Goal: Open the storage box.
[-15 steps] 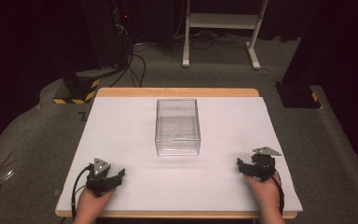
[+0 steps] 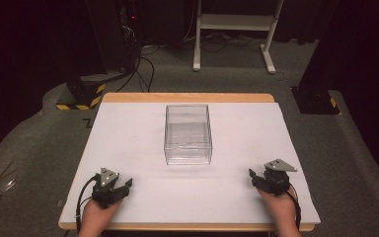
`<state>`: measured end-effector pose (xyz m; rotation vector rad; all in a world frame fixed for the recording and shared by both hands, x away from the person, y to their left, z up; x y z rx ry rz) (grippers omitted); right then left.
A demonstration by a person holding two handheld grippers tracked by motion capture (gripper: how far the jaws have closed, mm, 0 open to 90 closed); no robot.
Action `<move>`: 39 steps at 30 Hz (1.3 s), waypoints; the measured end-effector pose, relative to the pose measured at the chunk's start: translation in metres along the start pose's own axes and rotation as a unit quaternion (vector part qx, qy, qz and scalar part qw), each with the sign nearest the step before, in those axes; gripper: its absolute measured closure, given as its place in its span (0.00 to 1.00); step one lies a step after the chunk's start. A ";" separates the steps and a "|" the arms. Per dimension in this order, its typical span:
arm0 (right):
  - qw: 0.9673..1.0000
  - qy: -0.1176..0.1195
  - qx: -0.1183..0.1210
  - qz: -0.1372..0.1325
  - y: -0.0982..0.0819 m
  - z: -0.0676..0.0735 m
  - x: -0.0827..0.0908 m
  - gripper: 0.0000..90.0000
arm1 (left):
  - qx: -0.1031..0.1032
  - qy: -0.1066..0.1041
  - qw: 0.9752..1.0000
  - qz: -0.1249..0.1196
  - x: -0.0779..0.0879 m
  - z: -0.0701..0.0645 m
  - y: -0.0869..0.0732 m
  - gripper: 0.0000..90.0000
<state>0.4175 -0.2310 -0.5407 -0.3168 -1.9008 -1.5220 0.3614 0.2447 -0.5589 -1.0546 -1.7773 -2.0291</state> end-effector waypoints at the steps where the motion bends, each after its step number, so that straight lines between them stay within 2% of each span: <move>1: 1.000 0.005 0.003 -0.007 0.002 0.004 0.002 0.40 | 0.003 -0.007 1.000 0.000 -0.001 -0.002 0.000 0.47; 5: 0.999 0.026 0.007 -0.017 0.007 0.020 0.004 0.41 | -0.005 -0.022 1.000 -0.001 -0.002 -0.012 0.004 0.53; 6: 0.999 0.026 0.007 -0.017 0.007 0.020 0.004 0.41 | -0.005 -0.022 1.000 -0.001 -0.002 -0.012 0.004 0.54; 7: 0.999 0.032 0.015 -0.020 0.009 0.028 0.004 0.42 | -0.007 -0.030 1.000 -0.005 -0.002 -0.020 0.008 0.56; 11: 0.998 0.045 0.037 -0.033 0.015 0.047 0.006 0.45 | -0.015 -0.039 0.999 -0.015 -0.001 -0.036 0.017 0.60; 14: 0.996 0.052 0.055 -0.040 0.018 0.064 0.008 0.48 | -0.015 -0.054 0.998 -0.022 0.001 -0.048 0.025 0.63; 17: 0.994 0.068 0.073 -0.042 0.020 0.082 0.009 0.49 | -0.015 -0.075 0.997 -0.023 0.001 -0.059 0.033 0.69; 18: 0.993 0.073 0.079 -0.044 0.021 0.087 0.009 0.49 | -0.015 -0.075 0.997 -0.023 0.001 -0.059 0.033 0.71; 20: 0.992 0.080 0.088 -0.044 0.021 0.095 0.008 0.50 | -0.016 -0.090 0.995 -0.031 0.001 -0.070 0.042 0.74; 25: 0.991 0.095 0.079 -0.049 0.024 0.108 0.007 0.54 | -0.025 -0.098 0.993 -0.061 -0.005 -0.092 0.063 0.80; 26: 0.991 0.095 0.079 -0.049 0.024 0.108 0.007 0.54 | -0.025 -0.098 0.993 -0.061 -0.005 -0.092 0.063 0.81; 30: 0.989 0.100 0.090 -0.061 0.028 0.118 0.008 0.60 | -0.033 -0.095 0.992 -0.080 -0.015 -0.113 0.074 0.83; 33: 0.988 0.116 0.078 -0.071 0.036 0.128 0.009 0.64 | -0.039 -0.096 0.991 -0.090 -0.022 -0.126 0.084 0.82; 37: 0.986 0.122 0.084 -0.071 0.045 0.138 0.005 0.66 | -0.030 -0.098 0.990 -0.094 -0.032 -0.131 0.095 0.77; 39: 0.986 0.124 0.086 -0.077 0.051 0.142 0.003 0.67 | -0.033 -0.091 0.991 -0.097 -0.037 -0.130 0.099 0.77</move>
Point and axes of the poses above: each handheld gripper's, and its own axes: x roughly backward along the jaws, y roughly out of its top, z roughly to its left, the point moved 8 cm from there along -x, roughly forward along the jaws, and after that the axes turned 3 degrees about -y, right-handed, at the moved point
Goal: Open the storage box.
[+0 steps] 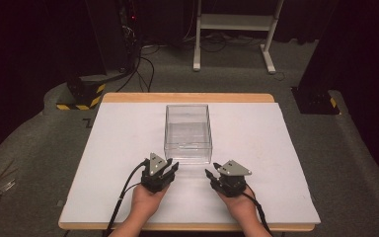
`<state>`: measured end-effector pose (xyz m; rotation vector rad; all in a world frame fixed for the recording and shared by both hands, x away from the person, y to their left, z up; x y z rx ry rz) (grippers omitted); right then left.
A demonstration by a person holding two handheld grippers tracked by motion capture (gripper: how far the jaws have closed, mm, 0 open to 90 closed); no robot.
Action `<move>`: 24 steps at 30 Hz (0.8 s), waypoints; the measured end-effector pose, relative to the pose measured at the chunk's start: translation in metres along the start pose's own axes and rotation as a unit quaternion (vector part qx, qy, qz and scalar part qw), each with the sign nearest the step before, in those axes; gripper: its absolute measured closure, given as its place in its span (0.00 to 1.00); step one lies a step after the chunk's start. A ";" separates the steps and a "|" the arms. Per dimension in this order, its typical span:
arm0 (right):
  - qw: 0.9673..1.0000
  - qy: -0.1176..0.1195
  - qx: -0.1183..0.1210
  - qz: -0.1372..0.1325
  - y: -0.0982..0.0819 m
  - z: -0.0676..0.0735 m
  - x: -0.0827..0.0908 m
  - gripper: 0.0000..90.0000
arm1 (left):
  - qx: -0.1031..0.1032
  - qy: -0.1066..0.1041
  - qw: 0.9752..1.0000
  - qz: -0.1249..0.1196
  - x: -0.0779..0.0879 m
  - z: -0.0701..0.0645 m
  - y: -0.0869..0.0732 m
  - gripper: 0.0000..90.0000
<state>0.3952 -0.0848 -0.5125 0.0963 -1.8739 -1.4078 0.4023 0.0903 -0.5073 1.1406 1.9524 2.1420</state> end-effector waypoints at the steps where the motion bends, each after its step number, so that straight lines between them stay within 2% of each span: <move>1: 1.000 0.000 -0.001 -0.003 0.003 0.001 -0.002 0.67 | -0.002 0.004 1.000 -0.002 -0.002 0.001 0.001 0.77; 6: 1.000 -0.002 0.006 -0.016 0.017 0.003 -0.010 0.71 | 0.011 0.014 1.000 -0.005 -0.009 0.010 0.004 0.80; 10: 1.000 -0.002 0.010 -0.021 0.025 0.007 -0.019 0.72 | 0.011 0.030 0.999 -0.007 -0.010 0.018 0.004 0.82; 12: 1.000 -0.005 0.013 -0.024 0.027 0.008 -0.022 0.74 | 0.010 0.031 0.999 -0.007 -0.009 0.022 0.004 0.87; 15: 0.999 -0.011 0.013 -0.027 0.029 0.010 -0.025 0.82 | 0.004 0.041 0.999 -0.010 -0.010 0.024 0.004 0.93; 18: 0.999 -0.016 0.010 -0.031 0.031 0.008 -0.029 0.88 | 0.010 0.043 0.999 -0.012 -0.013 0.027 0.004 0.99; 23: 0.999 -0.023 0.000 -0.045 0.034 0.001 -0.032 0.98 | 0.019 0.046 0.999 -0.017 -0.013 0.026 0.005 1.00; 24: 0.998 -0.024 -0.005 -0.051 0.036 -0.002 -0.033 1.00 | 0.029 0.043 0.998 -0.022 -0.013 0.026 0.005 1.00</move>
Point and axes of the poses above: each handheld gripper's, and its own axes: x roughly backward along the jaws, y roughly out of its top, z roughly to its left, the point moved 8 cm from there along -x, roughly forward along the jaws, and after that the axes turned 3 degrees about -y, right-handed, at the moved point
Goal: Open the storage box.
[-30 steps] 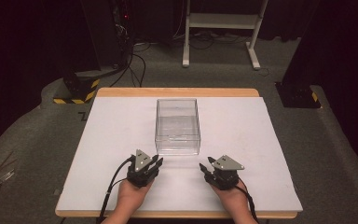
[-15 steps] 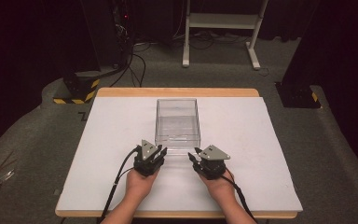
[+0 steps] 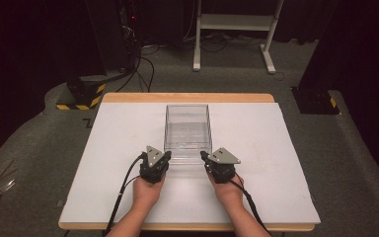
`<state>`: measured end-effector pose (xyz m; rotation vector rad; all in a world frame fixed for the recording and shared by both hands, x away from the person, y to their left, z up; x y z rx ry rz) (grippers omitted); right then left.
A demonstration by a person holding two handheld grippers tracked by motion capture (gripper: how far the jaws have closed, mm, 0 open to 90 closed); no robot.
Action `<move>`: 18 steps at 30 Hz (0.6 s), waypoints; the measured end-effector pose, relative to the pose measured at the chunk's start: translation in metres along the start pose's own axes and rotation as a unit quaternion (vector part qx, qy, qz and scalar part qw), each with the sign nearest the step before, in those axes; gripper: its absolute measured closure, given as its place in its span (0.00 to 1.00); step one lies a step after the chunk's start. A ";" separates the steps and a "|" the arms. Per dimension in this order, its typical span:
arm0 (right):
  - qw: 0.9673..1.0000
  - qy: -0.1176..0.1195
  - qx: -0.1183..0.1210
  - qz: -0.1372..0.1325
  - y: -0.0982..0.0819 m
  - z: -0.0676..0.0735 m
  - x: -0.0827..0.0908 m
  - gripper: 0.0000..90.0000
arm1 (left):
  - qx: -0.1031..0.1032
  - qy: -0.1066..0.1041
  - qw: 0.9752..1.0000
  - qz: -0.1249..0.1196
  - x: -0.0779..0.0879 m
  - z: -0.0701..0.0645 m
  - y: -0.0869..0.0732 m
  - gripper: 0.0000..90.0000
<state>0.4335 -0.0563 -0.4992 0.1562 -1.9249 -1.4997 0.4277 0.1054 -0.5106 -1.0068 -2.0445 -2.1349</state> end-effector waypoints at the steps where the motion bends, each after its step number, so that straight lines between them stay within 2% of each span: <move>1: 1.000 0.002 -0.002 -0.001 0.001 0.000 -0.001 1.00 | 0.003 -0.001 1.000 -0.003 0.000 0.000 0.000 1.00; 8: 1.000 0.000 -0.005 -0.007 0.006 0.000 -0.005 1.00 | -0.001 -0.011 1.000 -0.024 0.003 -0.009 0.008 1.00; 18: 1.000 -0.001 -0.011 -0.013 0.009 -0.001 -0.012 1.00 | 0.005 -0.017 0.999 -0.031 -0.006 -0.015 0.017 1.00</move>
Point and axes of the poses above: each handheld gripper's, and its own axes: x roughly backward along the jaws, y roughly out of its top, z roughly to its left, the point moved 8 cm from there along -x, roughly forward along the jaws, and after that the axes turned 3 degrees about -y, right-handed, at the moved point
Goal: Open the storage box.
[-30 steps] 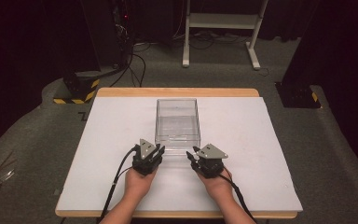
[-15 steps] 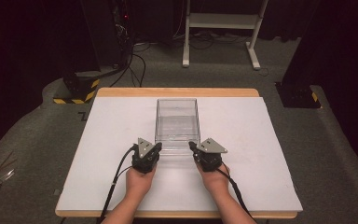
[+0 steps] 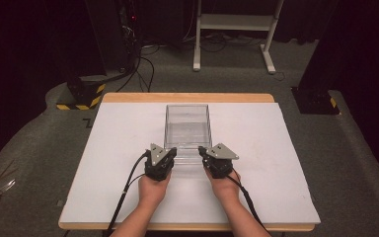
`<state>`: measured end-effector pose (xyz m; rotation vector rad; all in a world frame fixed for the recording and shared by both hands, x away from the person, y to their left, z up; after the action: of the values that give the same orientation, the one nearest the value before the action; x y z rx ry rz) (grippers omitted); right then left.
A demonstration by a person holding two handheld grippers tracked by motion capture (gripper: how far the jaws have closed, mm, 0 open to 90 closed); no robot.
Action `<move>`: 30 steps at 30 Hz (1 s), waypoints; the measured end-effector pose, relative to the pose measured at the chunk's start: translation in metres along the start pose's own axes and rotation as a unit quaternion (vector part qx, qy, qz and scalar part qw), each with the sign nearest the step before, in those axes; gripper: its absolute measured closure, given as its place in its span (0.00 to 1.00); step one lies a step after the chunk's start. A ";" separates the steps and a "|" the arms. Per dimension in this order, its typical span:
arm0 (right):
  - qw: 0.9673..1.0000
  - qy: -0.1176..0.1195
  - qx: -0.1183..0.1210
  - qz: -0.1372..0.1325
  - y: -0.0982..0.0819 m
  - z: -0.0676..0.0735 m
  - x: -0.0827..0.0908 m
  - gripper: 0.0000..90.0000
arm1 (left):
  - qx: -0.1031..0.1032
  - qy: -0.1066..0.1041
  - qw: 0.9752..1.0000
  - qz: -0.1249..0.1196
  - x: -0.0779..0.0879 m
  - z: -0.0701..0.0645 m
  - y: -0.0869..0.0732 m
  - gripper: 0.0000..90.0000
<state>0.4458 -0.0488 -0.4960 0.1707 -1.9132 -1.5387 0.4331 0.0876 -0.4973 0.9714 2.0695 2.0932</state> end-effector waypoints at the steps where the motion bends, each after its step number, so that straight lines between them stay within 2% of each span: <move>1: 1.000 0.001 0.000 0.001 0.000 0.000 -0.001 1.00 | 0.001 -0.001 1.000 -0.001 -0.001 -0.001 0.001 1.00; 12: 1.000 0.007 -0.009 0.002 0.001 -0.001 -0.004 1.00 | 0.008 -0.005 1.000 0.002 -0.007 -0.002 0.005 1.00; 23: 1.000 0.017 -0.014 0.008 0.001 -0.002 -0.008 1.00 | 0.004 -0.005 1.000 0.007 -0.009 -0.002 0.003 1.00; 30: 1.000 0.021 -0.006 0.002 0.002 0.000 -0.006 1.00 | 0.002 -0.009 1.000 0.003 -0.006 -0.002 0.003 1.00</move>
<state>0.4511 -0.0448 -0.4969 0.1913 -1.8716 -1.5310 0.4385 0.0830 -0.4972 0.9962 2.0642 2.0763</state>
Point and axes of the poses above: each handheld gripper's, and its own axes: x roughly backward along the jaws, y roughly out of its top, z roughly to its left, the point moved 8 cm from there along -x, roughly forward along the jaws, and after that the axes turned 3 degrees about -y, right-handed, at the moved point
